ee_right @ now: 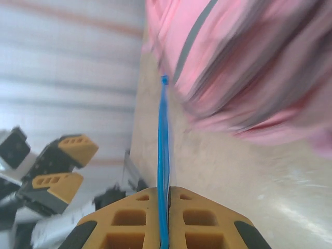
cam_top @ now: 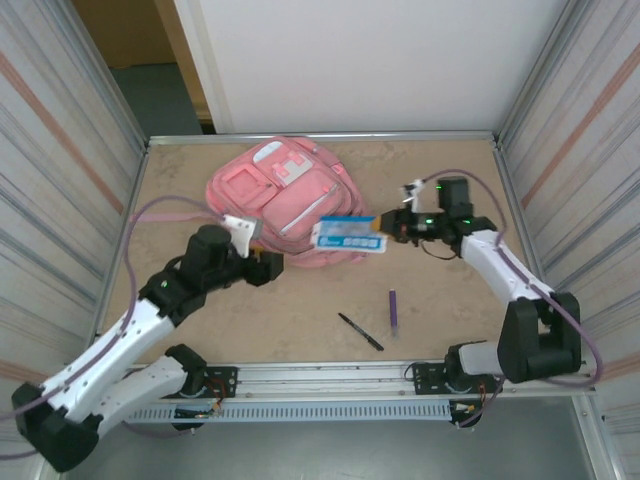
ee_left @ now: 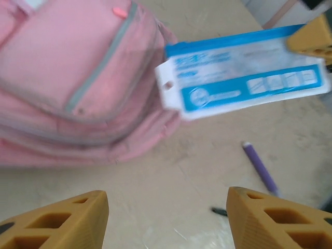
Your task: Pack the student bag
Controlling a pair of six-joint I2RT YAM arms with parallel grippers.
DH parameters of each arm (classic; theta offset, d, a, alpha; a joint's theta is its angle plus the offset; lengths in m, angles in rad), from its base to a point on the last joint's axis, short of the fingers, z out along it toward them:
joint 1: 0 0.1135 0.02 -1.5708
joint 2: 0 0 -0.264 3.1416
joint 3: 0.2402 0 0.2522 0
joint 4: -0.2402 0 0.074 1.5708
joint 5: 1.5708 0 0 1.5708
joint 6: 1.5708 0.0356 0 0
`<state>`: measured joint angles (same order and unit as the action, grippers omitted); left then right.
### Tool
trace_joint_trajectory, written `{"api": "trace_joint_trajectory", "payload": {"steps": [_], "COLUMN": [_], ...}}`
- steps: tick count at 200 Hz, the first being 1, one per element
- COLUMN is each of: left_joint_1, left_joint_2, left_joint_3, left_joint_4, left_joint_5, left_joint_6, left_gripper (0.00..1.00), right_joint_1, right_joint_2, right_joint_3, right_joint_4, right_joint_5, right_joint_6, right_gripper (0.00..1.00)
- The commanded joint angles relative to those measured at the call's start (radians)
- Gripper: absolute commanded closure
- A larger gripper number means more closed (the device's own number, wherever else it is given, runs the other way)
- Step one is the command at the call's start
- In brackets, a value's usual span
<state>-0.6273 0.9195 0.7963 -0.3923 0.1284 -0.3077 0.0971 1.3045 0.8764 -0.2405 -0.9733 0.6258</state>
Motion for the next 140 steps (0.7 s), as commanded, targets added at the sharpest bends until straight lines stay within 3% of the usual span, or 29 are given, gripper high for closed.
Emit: {"api": "trace_joint_trajectory", "payload": {"steps": [1,24,45,91,121,140], "left_joint_1": [-0.003,-0.044,-0.062,-0.065,-0.055,-0.047], "left_joint_2": [0.185,0.377,0.546,0.815,0.932,0.992], "left_joint_3": [0.133,0.271,0.405,0.586,0.676,0.701], "left_joint_4": [-0.026,-0.05,-0.09,-0.11,-0.146,-0.135], "left_joint_5": [-0.053,-0.118,-0.1,-0.12,-0.125,-0.224], "left_joint_6": [0.24,0.36,0.454,0.498,0.47,0.453], "left_gripper": [0.38,0.37,0.38,0.42,0.43,0.42], "right_joint_1": [-0.144,-0.301,-0.375,-0.398,-0.416,-0.417], "right_joint_2": [-0.085,-0.14,-0.179,-0.252,-0.243,-0.24], "right_joint_3": [-0.058,-0.099,-0.149,-0.208,-0.229,-0.243], "right_joint_4": [-0.001,-0.004,0.001,-0.025,-0.002,0.021], "right_joint_5": [0.032,0.053,0.088,0.146,0.09,0.086], "right_joint_6": [0.109,0.171,0.199,0.177,0.209,0.226], "right_gripper": [1.0,1.0,1.0,1.0,1.0,1.0]}}
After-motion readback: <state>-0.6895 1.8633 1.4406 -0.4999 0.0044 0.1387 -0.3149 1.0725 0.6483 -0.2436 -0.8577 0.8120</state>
